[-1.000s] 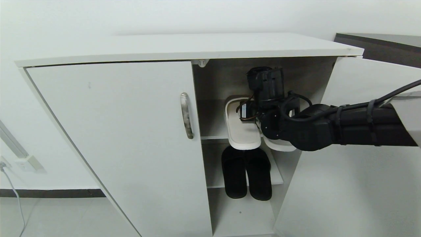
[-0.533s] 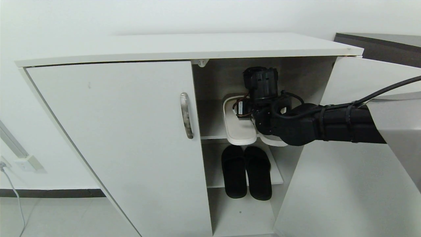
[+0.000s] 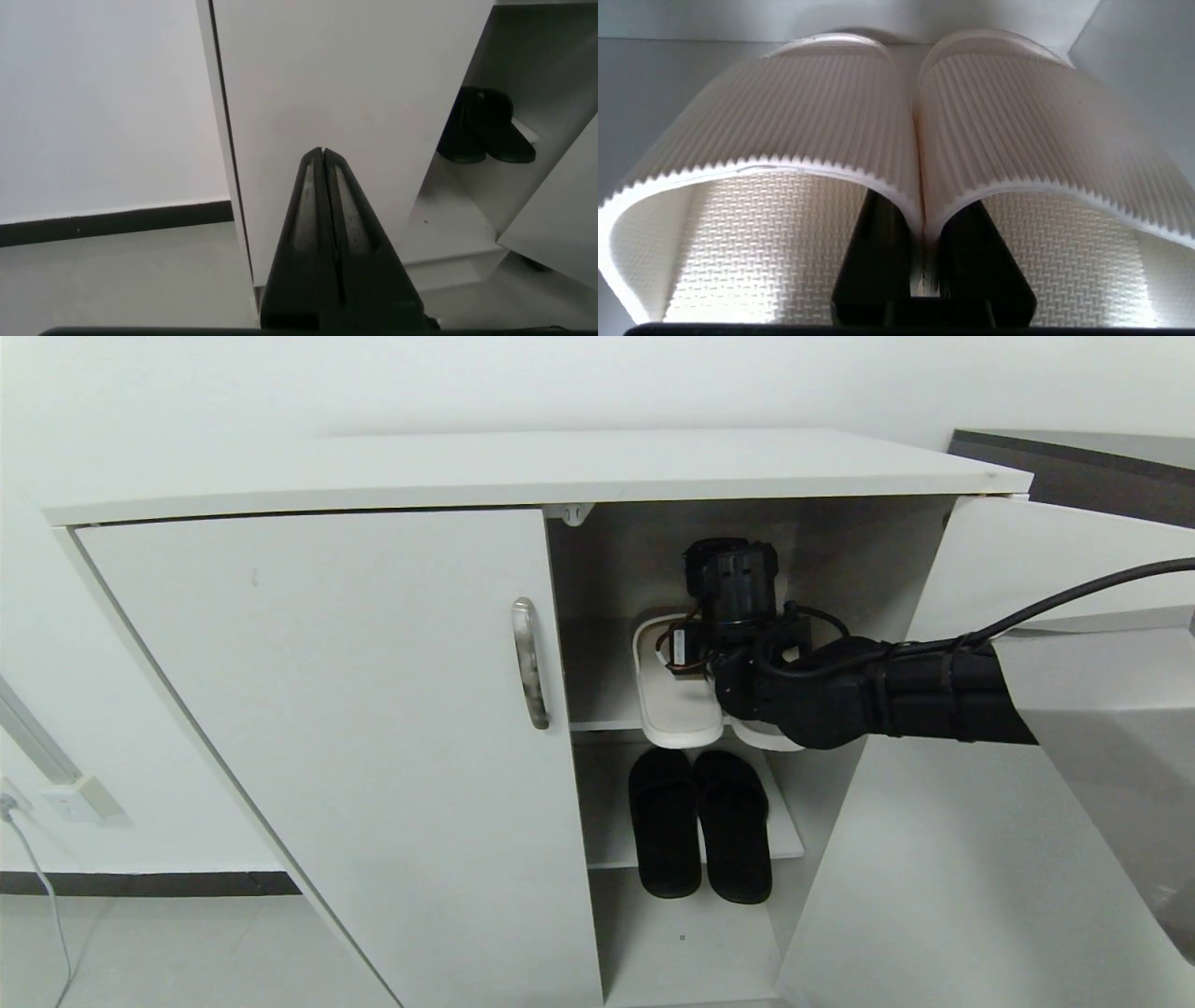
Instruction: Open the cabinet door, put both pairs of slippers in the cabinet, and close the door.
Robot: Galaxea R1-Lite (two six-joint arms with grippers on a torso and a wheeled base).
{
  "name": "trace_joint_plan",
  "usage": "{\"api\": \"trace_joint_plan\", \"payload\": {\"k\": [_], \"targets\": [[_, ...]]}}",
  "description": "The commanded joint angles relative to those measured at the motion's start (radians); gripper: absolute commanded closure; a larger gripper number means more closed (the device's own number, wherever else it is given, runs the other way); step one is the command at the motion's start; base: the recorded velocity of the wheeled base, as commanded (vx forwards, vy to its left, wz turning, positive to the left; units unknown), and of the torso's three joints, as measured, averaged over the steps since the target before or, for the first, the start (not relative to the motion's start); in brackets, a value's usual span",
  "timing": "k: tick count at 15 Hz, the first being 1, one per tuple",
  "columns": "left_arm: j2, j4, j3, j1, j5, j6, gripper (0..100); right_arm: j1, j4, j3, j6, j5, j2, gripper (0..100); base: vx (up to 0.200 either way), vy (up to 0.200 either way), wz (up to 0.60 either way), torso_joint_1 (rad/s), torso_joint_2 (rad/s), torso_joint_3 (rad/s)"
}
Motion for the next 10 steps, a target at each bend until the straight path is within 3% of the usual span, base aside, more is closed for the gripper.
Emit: {"api": "trace_joint_plan", "payload": {"k": [1, 2, 10], "targets": [[0.0, 0.0, 0.0, -0.001, 0.0, -0.002, 100, -0.002, 0.0, -0.001, 0.0, -0.001, 0.01, 100, 0.0, 0.0, 0.0, 0.0, 0.0, 0.0], [0.0, 0.0, 0.0, 0.001, 0.0, -0.002, 100, 0.0, 0.0, -0.001, 0.0, -0.001, 0.01, 0, 0.0, 0.0, 0.0, 0.0, 0.0, 0.0], [0.0, 0.0, -0.001, -0.001, 0.0, -0.003, 100, 0.021, 0.007, 0.082, 0.002, -0.004, -0.054, 0, 0.0, 0.0, 0.0, 0.0, 0.0, 0.0]]}}
